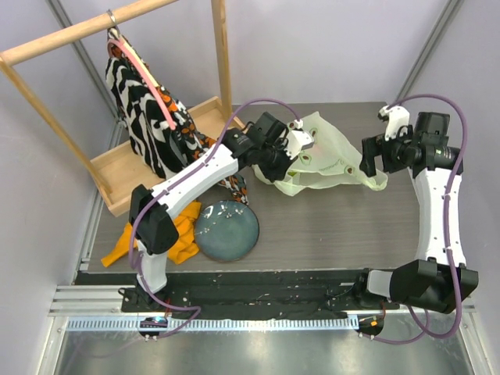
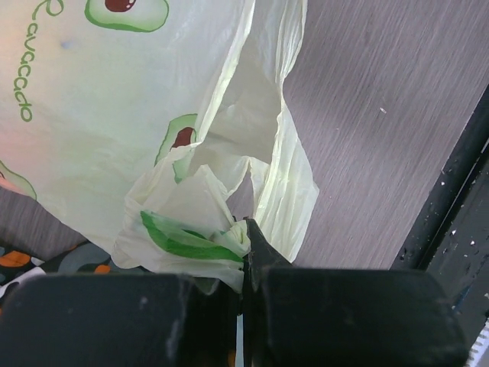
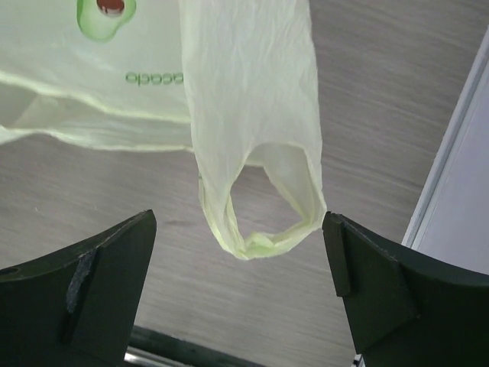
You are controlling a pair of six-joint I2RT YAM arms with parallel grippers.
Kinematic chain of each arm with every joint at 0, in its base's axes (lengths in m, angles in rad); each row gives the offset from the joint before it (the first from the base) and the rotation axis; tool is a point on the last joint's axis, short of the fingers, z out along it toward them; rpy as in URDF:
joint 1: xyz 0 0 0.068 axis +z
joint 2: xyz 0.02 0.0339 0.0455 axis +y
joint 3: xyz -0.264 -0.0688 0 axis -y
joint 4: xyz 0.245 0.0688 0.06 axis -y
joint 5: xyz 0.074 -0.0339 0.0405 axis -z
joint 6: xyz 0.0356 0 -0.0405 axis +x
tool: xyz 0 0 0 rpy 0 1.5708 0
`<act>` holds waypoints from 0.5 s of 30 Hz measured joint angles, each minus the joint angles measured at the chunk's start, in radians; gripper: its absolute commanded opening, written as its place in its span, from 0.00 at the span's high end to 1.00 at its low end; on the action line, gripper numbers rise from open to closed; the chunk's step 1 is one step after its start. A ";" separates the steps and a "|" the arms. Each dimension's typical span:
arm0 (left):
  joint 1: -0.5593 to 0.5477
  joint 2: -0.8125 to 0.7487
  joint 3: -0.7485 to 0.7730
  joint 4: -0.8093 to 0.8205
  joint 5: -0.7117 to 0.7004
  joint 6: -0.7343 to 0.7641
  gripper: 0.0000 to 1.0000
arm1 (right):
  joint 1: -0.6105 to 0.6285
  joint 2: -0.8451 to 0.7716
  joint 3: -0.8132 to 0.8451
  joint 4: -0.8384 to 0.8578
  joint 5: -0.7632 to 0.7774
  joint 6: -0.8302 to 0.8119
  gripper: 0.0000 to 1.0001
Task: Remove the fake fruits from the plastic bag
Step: Adjust the plastic bag at the center of the board.
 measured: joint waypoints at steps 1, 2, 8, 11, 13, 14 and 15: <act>0.000 0.000 0.000 0.000 0.001 -0.003 1.00 | 0.000 -0.004 -0.014 -0.011 0.000 -0.019 0.00; 0.000 0.000 0.000 0.000 0.001 -0.006 1.00 | 0.000 -0.004 -0.023 -0.026 0.000 -0.039 0.00; 0.003 0.000 0.000 0.000 0.001 -0.011 1.00 | 0.000 0.003 -0.062 -0.086 -0.014 -0.154 0.00; 0.004 0.000 0.000 0.000 0.001 -0.012 1.00 | 0.000 0.006 -0.132 -0.075 -0.008 -0.195 0.01; 0.004 0.000 0.000 0.000 0.001 -0.012 1.00 | 0.004 0.024 -0.165 -0.067 -0.008 -0.206 0.13; 0.006 0.000 0.000 0.000 0.001 -0.012 1.00 | 0.007 0.042 -0.179 -0.053 -0.004 -0.206 0.21; 0.008 0.000 0.000 0.000 0.001 -0.011 1.00 | 0.010 0.066 -0.188 -0.035 0.001 -0.199 0.40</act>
